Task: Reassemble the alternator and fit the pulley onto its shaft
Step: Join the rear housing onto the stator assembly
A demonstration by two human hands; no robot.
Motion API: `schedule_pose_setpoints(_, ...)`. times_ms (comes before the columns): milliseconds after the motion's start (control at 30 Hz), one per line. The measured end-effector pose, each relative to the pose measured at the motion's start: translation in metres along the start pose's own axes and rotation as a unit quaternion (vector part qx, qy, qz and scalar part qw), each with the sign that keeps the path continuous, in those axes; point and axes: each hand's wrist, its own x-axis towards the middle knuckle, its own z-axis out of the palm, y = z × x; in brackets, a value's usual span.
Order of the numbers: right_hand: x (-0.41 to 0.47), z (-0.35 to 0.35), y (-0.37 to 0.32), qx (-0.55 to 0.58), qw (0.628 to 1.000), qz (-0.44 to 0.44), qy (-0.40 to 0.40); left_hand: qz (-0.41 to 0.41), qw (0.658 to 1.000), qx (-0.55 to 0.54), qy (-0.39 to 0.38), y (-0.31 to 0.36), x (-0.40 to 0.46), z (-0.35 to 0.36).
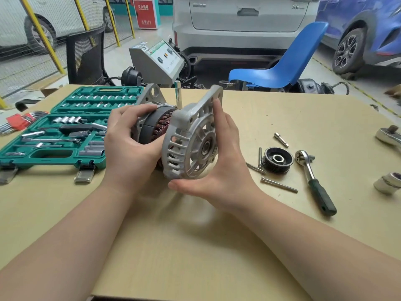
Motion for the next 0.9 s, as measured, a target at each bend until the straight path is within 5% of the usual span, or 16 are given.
schedule_pose_setpoints(900,0.004,-0.002,-0.011,-0.051,0.998,-0.012,-0.036,-0.014,1.0,-0.025,0.005,-0.001,0.002,-0.003)
